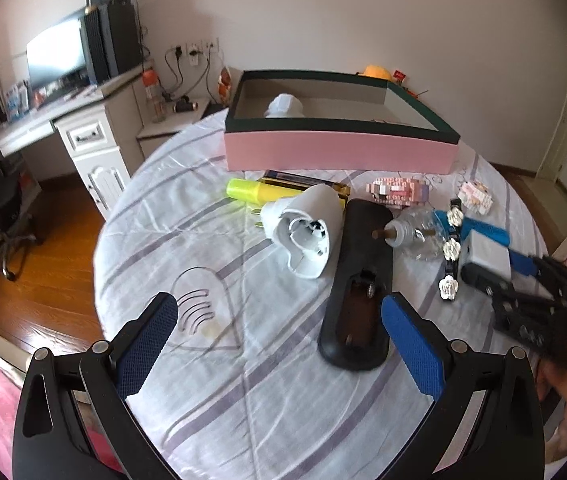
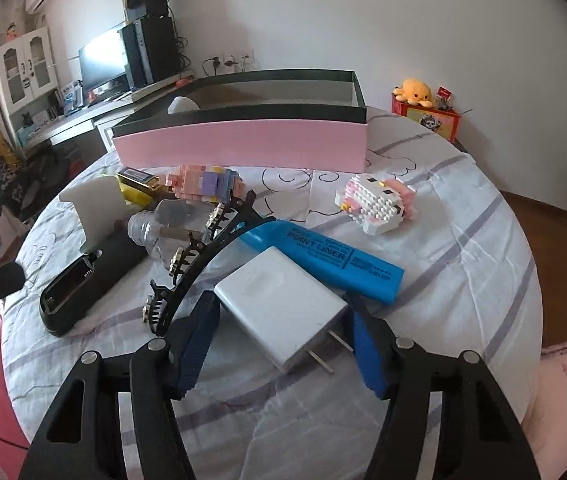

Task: Organize rigid objects
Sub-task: 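Grasp the white charger block with the right tool while the left tool grasps the white plug adapter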

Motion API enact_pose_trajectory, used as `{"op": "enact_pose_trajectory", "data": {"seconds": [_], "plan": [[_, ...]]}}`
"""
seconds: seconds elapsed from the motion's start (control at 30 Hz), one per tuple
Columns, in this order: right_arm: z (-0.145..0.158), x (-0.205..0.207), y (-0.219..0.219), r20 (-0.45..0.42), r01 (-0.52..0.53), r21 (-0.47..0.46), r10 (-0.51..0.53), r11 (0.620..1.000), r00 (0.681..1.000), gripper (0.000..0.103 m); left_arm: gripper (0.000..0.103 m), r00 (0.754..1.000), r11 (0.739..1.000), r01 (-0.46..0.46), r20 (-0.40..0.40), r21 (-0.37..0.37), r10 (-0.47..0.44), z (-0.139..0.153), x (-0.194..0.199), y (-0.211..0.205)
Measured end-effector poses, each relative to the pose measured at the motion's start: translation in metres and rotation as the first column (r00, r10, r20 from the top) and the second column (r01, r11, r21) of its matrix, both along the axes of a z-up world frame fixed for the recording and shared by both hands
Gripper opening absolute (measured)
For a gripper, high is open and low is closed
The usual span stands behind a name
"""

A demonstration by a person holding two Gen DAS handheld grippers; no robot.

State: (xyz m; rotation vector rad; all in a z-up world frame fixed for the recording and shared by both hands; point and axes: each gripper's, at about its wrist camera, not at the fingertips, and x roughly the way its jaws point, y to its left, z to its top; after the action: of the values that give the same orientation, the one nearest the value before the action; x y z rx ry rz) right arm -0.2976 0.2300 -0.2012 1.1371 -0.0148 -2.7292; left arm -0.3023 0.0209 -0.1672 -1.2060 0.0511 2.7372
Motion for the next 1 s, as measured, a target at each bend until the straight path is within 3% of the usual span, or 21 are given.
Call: {"op": "enact_pose_trajectory", "data": {"seconds": [0.23,0.37,0.53,0.6,0.67,0.7,1.0], "plan": [[-0.002,0.003,0.011,-0.011,-0.035,-0.045,0.034,0.998,0.999,0.064,0.103,0.999,0.999,-0.034,0.013,0.027,0.033,-0.008,-0.037,0.009],[-0.003,0.001,0.007,-0.022,-0.038,-0.026,0.037,0.999,0.999,0.064,0.102,0.999,0.998,-0.032,0.043,0.055,0.029,-0.017,-0.059,0.012],[-0.003,0.000,0.006,-0.021,-0.038,-0.020,0.037,0.999,0.999,0.065,0.084,0.996,0.996,-0.028,0.082,0.081,0.022,-0.028,-0.077,0.012],[-0.003,0.000,0.006,-0.021,-0.038,-0.014,0.037,0.999,0.999,0.065,0.072,0.997,0.997,-0.011,0.076,0.078,0.005,-0.030,-0.079,0.015],[-0.004,0.000,0.006,-0.021,-0.038,-0.014,0.037,0.999,0.999,0.065,0.071,0.998,0.999,0.002,0.060,0.053,-0.006,-0.032,-0.078,0.019],[-0.003,0.000,0.006,-0.021,-0.038,-0.015,0.038,0.999,0.999,0.065,0.062,0.999,0.999,0.018,0.050,0.049,-0.020,-0.031,-0.075,0.019],[-0.004,0.000,0.006,-0.022,-0.037,-0.010,0.037,0.999,0.999,0.064,0.062,0.999,1.000,0.030,0.043,-0.006,-0.030,-0.026,-0.042,0.004]]}}
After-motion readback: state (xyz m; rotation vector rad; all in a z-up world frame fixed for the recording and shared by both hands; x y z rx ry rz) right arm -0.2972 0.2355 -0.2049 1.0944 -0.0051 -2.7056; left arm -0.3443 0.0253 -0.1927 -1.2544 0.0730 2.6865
